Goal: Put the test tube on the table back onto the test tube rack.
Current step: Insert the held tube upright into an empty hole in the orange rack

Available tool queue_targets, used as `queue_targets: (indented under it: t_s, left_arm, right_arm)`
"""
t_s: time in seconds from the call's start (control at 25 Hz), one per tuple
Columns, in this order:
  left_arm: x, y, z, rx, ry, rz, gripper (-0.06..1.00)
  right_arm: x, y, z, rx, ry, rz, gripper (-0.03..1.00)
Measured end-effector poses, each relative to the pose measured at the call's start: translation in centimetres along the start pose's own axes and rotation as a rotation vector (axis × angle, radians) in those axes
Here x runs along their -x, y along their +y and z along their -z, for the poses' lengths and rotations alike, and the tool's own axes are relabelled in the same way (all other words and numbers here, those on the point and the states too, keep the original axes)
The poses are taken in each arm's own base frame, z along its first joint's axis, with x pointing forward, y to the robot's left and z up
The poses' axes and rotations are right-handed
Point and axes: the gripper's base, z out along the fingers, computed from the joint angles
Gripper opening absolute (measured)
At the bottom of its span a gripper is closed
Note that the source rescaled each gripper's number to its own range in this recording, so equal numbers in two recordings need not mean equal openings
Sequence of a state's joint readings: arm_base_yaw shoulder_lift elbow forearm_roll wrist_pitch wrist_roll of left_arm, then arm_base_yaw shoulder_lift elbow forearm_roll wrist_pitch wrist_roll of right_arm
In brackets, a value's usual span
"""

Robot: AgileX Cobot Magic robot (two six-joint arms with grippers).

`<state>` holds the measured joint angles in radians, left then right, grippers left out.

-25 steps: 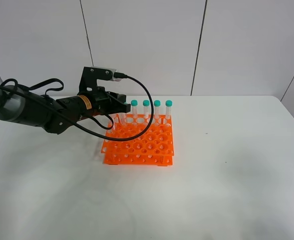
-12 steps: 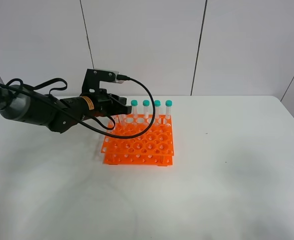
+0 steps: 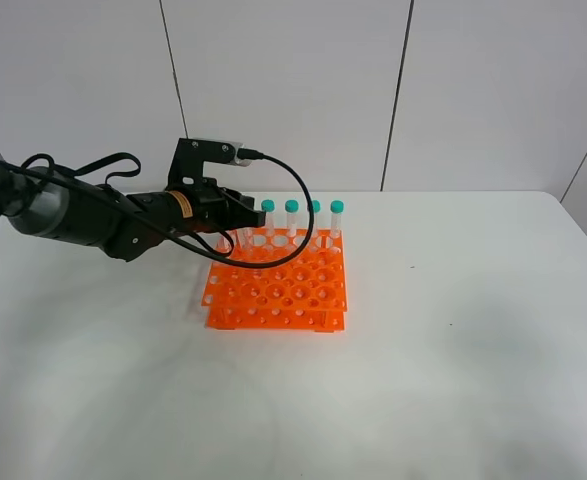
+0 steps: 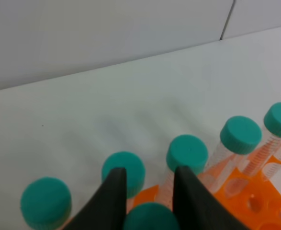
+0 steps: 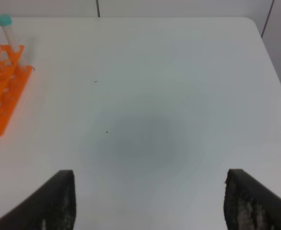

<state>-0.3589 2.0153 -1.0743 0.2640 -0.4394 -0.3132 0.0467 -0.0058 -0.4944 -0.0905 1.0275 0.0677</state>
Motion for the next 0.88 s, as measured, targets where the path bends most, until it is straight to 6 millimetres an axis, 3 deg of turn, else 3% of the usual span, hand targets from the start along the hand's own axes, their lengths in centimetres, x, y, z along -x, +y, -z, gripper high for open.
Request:
queue_targets:
  t_s: [0.88]
  left_arm:
    - [-0.3,0.19,-0.37,0.017,0.046,0.022,0.0]
  right_arm:
    - [0.0,0.0,0.0,0.0,0.0,0.0,0.85]
